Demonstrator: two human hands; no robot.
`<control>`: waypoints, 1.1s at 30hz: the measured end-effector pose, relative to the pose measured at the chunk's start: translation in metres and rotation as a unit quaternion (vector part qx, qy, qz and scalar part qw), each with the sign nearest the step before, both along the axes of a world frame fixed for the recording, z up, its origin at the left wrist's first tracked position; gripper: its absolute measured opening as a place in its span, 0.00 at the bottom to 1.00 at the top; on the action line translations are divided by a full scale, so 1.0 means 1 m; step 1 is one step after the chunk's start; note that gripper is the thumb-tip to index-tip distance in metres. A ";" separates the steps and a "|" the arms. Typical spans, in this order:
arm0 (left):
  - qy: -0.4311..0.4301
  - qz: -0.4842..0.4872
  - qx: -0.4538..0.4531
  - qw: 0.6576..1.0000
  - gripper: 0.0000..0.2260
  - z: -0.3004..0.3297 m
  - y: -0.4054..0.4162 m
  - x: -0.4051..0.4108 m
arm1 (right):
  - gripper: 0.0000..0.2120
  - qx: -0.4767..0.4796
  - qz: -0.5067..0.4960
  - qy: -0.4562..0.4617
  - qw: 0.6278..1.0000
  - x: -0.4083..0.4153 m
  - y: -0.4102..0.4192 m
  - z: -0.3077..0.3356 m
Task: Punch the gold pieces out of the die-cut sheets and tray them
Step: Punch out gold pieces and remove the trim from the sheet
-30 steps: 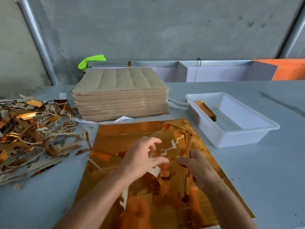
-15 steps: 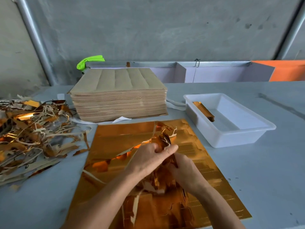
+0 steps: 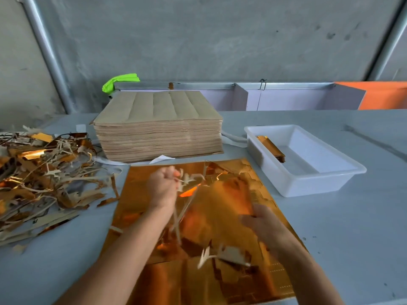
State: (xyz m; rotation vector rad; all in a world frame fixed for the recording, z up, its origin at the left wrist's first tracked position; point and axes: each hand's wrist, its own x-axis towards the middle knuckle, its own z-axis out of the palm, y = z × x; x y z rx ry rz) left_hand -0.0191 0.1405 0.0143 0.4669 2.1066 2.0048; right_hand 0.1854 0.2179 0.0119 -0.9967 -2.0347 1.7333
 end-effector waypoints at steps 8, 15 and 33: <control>0.185 0.114 -0.254 0.943 0.15 -0.030 -0.057 -0.064 | 0.06 -0.103 -0.271 0.168 0.942 0.029 0.034 -0.008; 0.393 0.000 -0.454 0.800 0.28 0.004 -0.039 -0.014 | 0.06 -0.056 -0.182 0.178 0.965 0.018 0.023 0.001; 0.021 -0.408 -0.160 0.899 0.38 0.002 -0.020 0.038 | 0.13 -0.057 -0.122 0.140 0.981 0.006 0.005 0.009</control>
